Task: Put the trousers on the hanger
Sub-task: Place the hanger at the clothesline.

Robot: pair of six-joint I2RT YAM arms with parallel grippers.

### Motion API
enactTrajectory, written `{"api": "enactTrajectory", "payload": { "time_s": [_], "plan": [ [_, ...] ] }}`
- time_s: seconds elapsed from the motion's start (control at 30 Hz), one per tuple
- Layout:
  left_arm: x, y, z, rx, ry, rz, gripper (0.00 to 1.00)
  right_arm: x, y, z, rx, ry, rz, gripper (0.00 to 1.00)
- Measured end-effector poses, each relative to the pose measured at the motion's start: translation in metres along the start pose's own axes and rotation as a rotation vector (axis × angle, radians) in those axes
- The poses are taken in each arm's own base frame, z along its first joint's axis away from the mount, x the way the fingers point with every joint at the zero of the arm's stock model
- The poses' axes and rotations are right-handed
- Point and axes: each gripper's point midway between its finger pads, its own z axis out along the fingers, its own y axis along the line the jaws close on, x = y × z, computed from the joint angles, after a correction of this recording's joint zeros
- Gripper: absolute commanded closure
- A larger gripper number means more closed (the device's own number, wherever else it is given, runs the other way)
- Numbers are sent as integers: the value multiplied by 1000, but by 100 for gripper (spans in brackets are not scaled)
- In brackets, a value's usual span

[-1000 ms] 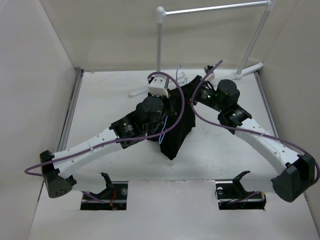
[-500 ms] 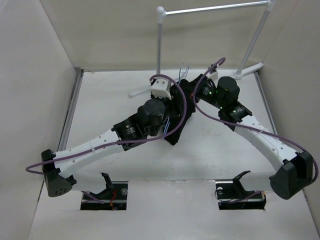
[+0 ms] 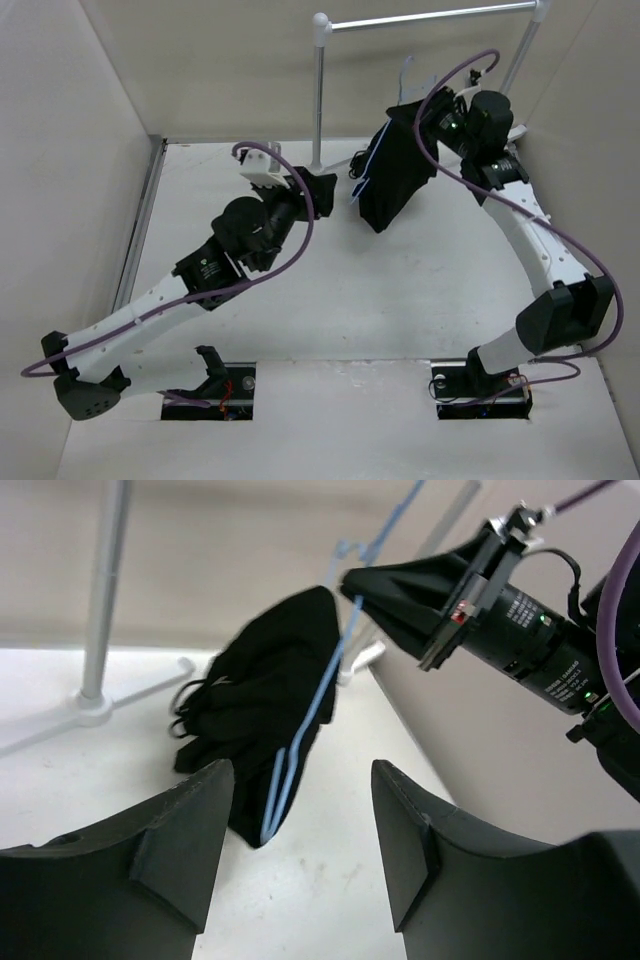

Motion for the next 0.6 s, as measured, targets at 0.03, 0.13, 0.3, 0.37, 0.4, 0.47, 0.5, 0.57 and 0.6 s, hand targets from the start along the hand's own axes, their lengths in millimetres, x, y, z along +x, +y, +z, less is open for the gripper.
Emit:
{"api": "enactTrajectory", "payload": {
  "time_s": [0.03,0.13,0.3,0.37,0.4,0.47,0.5,0.57,0.6],
  "plan": [
    [-7,5,-2,-6,-15,-9,44,-14,-1,3,9,-24,-7,97],
    [-14,24,-7,-39,-34,-37,44,-52,-7,13,35,-85,-19,97],
    [15,60,2,-111,40,-49,44,-108,-17,33,81,-176,-24,97],
    [32,73,6,-138,87,-55,45,-126,-19,41,94,-204,-24,97],
    [41,80,8,-150,110,-59,45,-134,-19,44,98,-216,-25,97],
    [57,92,11,-169,155,-72,45,-147,-23,49,108,-236,-22,97],
    [64,97,11,-177,177,-80,45,-154,-25,51,114,-246,-19,97],
    [75,105,13,-188,208,-99,45,-167,-29,53,121,-265,-9,97],
    [80,108,13,-192,221,-106,45,-174,-33,53,127,-275,-2,97]
  ]
}}
